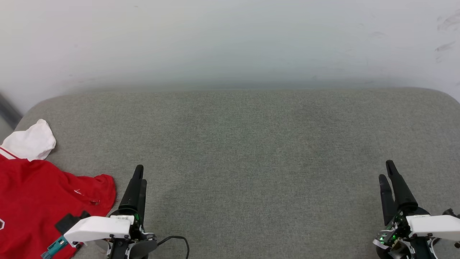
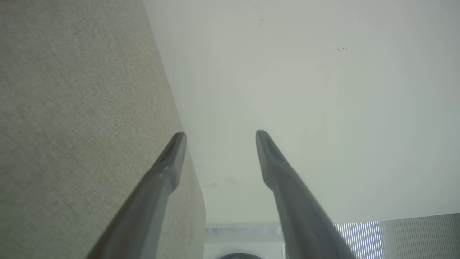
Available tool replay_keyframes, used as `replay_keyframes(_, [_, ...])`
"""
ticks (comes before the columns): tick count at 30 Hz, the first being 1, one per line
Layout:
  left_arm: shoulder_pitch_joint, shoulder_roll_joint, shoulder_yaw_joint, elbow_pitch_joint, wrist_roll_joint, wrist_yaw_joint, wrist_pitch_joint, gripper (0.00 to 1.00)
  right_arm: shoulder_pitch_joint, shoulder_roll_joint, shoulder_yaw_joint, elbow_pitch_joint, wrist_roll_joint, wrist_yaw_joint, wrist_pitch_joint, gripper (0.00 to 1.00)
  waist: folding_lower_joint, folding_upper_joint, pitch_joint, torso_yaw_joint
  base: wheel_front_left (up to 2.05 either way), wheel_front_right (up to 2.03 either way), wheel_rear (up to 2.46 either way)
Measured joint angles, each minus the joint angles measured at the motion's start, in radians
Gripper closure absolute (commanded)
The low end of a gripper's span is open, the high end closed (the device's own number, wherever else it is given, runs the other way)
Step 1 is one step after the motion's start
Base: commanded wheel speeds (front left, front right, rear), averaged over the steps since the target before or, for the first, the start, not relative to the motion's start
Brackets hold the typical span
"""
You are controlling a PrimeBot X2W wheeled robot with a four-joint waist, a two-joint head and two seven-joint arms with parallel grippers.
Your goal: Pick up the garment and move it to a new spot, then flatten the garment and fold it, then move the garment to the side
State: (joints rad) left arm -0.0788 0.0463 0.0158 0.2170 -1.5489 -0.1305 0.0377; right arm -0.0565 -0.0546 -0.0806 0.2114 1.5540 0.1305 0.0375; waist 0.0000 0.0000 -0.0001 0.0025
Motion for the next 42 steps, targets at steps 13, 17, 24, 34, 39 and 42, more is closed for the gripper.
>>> replay_keyframes(13, [-0.002, 0.001, -0.057, -0.055, 0.282, 0.0, -0.053, 0.0, 0.017, -0.025, 0.029, -0.073, -0.309, 0.0, -0.055, 0.0, 0.0, 0.0, -0.005, 0.004, 0.0, 0.0, 0.0])
replay_keyframes(17, [-0.002, 0.001, -0.07, -0.058, 0.376, 0.0, -0.069, 0.0, 0.021, -0.025, 0.037, -0.088, -0.401, 0.0, -0.068, 0.0, 0.0, 0.0, -0.006, 0.006, 0.0, 0.0, 0.0])
replay_keyframes(24, [-0.002, 0.001, -0.081, -0.055, 0.519, 0.0, -0.094, 0.0, 0.033, -0.034, 0.049, -0.108, -0.565, 0.0, -0.094, 0.0, 0.0, 0.0, -0.006, 0.01, 0.0, 0.0, 0.0])
replay_keyframes(34, [-0.002, 0.001, -0.094, -0.049, 0.701, 0.009, -0.126, 0.0, 0.037, -0.043, 0.054, -0.114, -0.769, 0.0, -0.114, 0.0, 0.0001, 0.0, -0.007, 0.011, 0.0, 0.0, 0.0])
replay_keyframes(39, [-0.006, 0.001, -0.111, -0.049, 0.776, 0.016, -0.141, 0.0, 0.038, -0.043, 0.049, -0.123, -0.856, 0.0, -0.121, 0.0, 0.0, 0.0, -0.008, 0.014, 0.0, 0.0, 0.0])
replay_keyframes(42, [-0.008, 0.001, -0.118, -0.049, 0.818, 0.021, -0.148, 0.0, 0.042, -0.042, 0.049, -0.13, -0.9, 0.0, -0.125, 0.0, 0.0, 0.0, -0.008, 0.016, 0.0, 0.0, 0.0])
